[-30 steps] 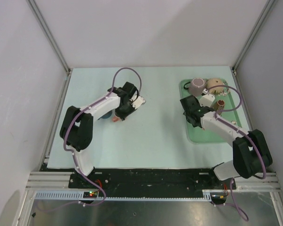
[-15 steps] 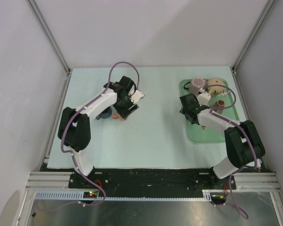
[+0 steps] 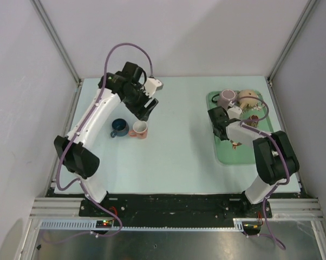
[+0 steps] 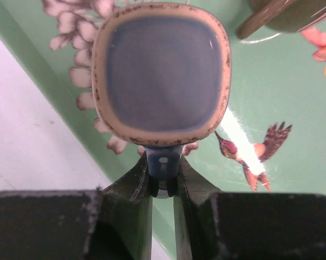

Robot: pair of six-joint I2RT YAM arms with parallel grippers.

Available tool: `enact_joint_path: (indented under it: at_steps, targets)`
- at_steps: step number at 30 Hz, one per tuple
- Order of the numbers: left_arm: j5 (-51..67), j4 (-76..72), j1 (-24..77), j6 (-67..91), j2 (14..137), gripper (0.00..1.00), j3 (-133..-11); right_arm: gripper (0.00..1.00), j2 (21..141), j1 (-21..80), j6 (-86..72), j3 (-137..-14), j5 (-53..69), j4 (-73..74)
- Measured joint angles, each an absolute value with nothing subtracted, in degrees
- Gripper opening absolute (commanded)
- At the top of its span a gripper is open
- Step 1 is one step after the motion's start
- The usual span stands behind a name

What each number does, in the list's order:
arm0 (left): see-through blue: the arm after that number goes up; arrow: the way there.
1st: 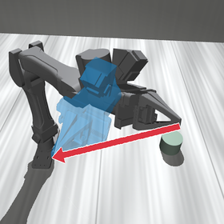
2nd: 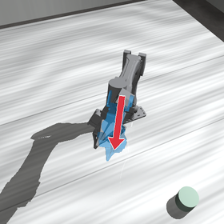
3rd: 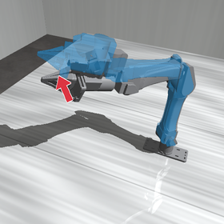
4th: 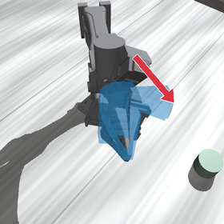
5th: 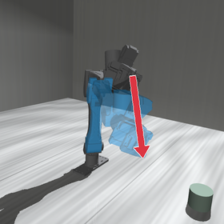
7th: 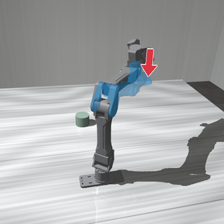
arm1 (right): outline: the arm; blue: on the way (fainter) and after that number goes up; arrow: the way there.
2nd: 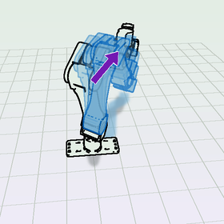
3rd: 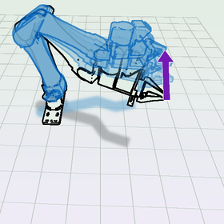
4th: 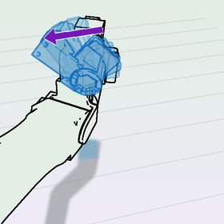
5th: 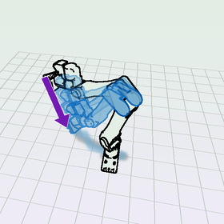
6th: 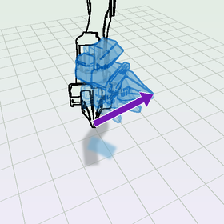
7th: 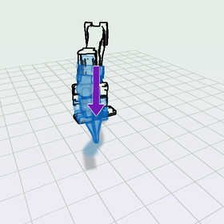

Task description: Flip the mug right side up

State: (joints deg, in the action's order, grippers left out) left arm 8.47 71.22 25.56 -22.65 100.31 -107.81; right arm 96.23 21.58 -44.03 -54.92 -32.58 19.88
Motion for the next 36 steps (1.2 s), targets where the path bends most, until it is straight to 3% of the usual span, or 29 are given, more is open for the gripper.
enact_joint_path:
  at_steps: [6,9,12,16,22,27,33,36]
  targets:
    - [14.46,74.87,22.83,-21.54,99.59,0.79,-115.09,0.00,87.09,23.40,-37.10,-55.00,-35.33,21.39]
    - [17.37,75.70,21.65,-21.12,99.31,0.87,-117.14,0.00,79.92,24.86,-32.97,-55.13,-34.15,21.06]
    - [23.33,76.36,20.18,-19.73,99.31,0.97,-118.91,0.00,71.96,26.37,-30.00,-55.24,-28.80,19.14]
    - [32.86,77.08,18.85,-15.94,99.48,0.99,-123.57,0.00,62.96,30.76,-28.40,-55.68,-17.02,11.25]
    - [46.22,72.31,18.61,-7.11,99.02,1.00,-130.45,0.00,61.82,38.24,-32.05,-56.18,-0.40,-7.11]
    - [51.75,67.72,18.61,-0.60,98.00,0.99,-130.63,0.00,66.65,43.13,-36.69,-58.02,5.67,-16.97]
    - [57.41,63.81,18.61,4.23,97.78,0.81,-130.63,0.00,72.27,45.32,-40.05,-62.70,8.36,-20.78]
    - [59.37,62.67,18.61,5.63,97.73,0.63,-130.63,0.00,74.63,45.43,-41.63,-64.60,9.19,-22.83]
